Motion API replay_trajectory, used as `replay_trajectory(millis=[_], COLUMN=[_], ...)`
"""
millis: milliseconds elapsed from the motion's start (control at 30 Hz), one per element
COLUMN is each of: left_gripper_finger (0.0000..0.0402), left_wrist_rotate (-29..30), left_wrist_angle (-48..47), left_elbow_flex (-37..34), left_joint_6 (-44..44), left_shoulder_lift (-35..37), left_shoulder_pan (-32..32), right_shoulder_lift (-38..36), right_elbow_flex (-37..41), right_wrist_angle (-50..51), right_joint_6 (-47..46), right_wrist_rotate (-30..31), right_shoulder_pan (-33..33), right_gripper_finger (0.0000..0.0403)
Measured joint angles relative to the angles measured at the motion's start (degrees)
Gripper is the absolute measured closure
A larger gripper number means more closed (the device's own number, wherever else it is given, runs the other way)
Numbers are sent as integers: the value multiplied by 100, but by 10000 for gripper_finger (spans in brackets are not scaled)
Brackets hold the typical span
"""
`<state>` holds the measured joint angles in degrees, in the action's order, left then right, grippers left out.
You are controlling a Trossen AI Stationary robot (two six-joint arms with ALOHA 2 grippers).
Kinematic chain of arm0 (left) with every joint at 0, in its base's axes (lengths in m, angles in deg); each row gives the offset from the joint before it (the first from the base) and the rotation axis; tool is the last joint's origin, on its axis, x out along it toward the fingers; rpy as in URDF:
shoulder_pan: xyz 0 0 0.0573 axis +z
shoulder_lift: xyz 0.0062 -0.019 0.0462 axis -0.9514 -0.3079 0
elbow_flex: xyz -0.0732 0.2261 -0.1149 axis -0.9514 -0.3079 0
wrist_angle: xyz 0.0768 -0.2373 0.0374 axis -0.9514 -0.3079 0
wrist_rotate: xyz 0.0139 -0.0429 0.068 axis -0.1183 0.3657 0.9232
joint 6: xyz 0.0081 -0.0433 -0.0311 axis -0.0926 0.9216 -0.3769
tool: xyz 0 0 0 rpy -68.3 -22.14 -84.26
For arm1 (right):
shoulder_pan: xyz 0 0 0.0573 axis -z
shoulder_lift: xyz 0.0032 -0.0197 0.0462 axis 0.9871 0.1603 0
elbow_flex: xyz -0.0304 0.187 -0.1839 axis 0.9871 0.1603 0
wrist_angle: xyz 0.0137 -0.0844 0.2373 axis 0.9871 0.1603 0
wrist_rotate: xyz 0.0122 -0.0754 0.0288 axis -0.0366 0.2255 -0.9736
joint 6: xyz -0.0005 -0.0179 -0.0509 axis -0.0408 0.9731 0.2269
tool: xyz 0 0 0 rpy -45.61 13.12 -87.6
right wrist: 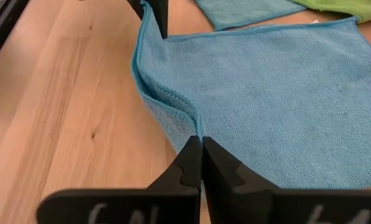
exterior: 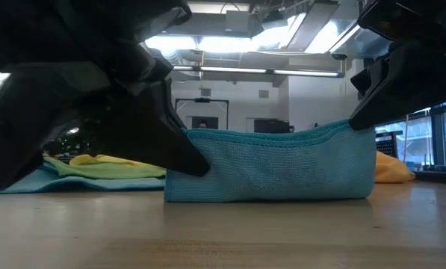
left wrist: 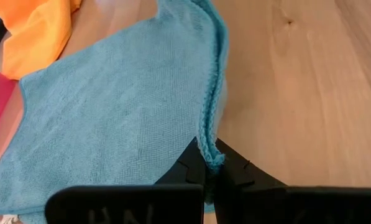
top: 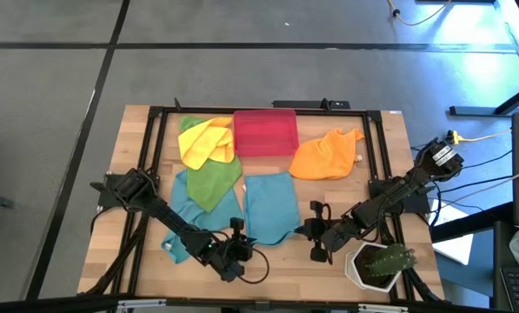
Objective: Roll microfiber towels into tight, uniform cylinder then place into a basket
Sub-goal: Fold the right blue microfiber towel
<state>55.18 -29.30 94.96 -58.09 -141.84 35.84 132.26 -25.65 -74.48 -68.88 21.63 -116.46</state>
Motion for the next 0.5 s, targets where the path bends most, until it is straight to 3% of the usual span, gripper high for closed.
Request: replay_trajectory(millis=[500], left_gripper_finger=[401], left_wrist_rotate=[-4], left_wrist_angle=[-28], left_elbow_flex=[0], left_joint_6=[9], left_shoulder_lift=[0], left_shoulder_pan=[-33], right_shoulder_lift=[0], right_elbow_flex=[0], right_wrist_angle=[0], right_joint_6=[-60], right_wrist_rotate=[-2], right_shoulder_pan=[0], right_gripper_finger=[399])
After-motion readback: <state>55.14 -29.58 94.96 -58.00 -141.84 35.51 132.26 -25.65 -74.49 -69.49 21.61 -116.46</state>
